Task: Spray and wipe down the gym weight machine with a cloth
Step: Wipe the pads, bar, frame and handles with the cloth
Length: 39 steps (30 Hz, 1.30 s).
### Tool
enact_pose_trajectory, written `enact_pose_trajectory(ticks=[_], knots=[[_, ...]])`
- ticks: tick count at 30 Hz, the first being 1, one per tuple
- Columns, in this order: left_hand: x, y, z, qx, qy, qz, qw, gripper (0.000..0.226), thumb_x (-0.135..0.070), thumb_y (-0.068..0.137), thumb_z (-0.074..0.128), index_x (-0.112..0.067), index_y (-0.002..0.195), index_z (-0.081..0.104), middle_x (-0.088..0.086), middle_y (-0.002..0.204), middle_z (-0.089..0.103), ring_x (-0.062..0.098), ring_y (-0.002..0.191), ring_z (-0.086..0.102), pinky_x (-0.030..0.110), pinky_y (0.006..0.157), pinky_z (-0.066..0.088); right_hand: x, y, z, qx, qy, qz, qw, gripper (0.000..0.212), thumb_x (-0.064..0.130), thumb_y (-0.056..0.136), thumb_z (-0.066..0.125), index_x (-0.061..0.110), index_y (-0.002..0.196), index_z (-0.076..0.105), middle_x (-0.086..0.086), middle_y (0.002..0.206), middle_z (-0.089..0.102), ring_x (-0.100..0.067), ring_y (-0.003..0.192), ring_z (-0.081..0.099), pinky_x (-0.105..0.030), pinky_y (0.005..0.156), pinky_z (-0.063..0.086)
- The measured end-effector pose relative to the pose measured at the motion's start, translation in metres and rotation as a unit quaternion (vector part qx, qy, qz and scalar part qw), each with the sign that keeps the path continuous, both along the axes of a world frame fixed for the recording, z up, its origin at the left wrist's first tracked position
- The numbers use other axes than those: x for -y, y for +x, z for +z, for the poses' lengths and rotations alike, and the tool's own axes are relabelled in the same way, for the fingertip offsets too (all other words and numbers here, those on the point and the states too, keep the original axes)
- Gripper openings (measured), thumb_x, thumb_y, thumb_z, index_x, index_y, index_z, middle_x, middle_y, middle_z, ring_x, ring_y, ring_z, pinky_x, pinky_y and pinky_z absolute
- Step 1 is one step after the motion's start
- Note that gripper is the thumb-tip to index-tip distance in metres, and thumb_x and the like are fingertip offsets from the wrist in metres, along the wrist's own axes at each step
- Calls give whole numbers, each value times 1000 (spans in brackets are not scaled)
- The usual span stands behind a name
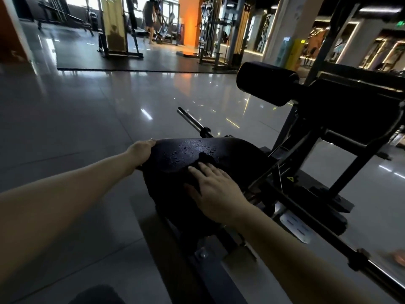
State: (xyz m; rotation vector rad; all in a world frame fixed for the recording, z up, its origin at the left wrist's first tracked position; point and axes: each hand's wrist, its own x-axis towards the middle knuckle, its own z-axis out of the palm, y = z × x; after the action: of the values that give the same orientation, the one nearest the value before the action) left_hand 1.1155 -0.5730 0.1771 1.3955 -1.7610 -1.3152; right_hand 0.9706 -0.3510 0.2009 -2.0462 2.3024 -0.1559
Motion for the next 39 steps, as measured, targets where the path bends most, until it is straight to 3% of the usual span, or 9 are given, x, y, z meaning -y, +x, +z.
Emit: enact_pose_trajectory(ticks=[12,18,20,22,24,26,29,34,39], knots=[[3,-9,-5,-11,0,86,996,40,-45,105,48,-11,97,65,11,90,64,29,80,62,30,66,45,82,-141,1,35,21,-268,962,58,42,102,25,15,152,37,-15,162,28,-31,151,19,-50,123,12],[-9,-9,3,-21,20,103,994,42,-47,104,49,-14,82,62,18,102,68,30,85,64,37,79,51,89,-27,2,-16,0,-46,999,58,49,104,29,13,148,43,-19,153,42,-32,143,36,-46,118,21],[-18,-11,8,-29,40,104,993,40,-47,105,48,-15,82,58,17,104,66,26,79,60,29,71,47,80,21,1,-9,-18,53,998,55,47,103,34,14,146,45,-18,155,40,-30,145,34,-44,119,19],[-24,-11,14,-34,57,104,992,42,-42,107,46,-7,87,57,15,89,60,20,67,51,30,57,36,66,47,3,6,-18,125,992,56,43,102,41,13,149,40,-16,161,33,-28,149,27,-43,123,12],[-29,-9,18,-46,95,90,990,49,-48,105,47,-1,107,63,16,90,63,23,70,54,30,66,42,53,40,6,-1,-19,148,989,58,41,103,43,15,154,34,-11,165,27,-26,151,24,-40,124,11],[-26,-6,17,-40,108,86,990,51,-56,101,51,-7,104,65,18,110,68,27,82,60,36,80,50,44,8,7,-12,-24,123,992,55,39,104,39,17,154,34,-5,165,27,-22,151,25,-39,123,18],[-18,-5,10,-2,68,81,994,48,-59,102,46,-16,88,61,9,90,64,25,75,59,32,65,50,44,-67,4,-32,-10,-8,999,47,30,103,35,14,147,46,-7,158,40,-24,145,37,-41,118,31],[-7,-9,2,11,37,71,997,46,-56,104,43,-15,92,62,7,82,59,22,69,56,28,58,43,77,-170,1,30,16,-236,971,52,39,90,33,13,126,60,-18,139,56,-35,130,50,-47,113,35],[0,-14,1,12,-4,91,996,43,-49,106,44,-9,108,61,12,97,61,28,84,60,31,69,45,135,-118,19,53,32,-213,975,44,32,100,41,8,134,55,-18,142,54,-36,133,49,-41,112,36]])
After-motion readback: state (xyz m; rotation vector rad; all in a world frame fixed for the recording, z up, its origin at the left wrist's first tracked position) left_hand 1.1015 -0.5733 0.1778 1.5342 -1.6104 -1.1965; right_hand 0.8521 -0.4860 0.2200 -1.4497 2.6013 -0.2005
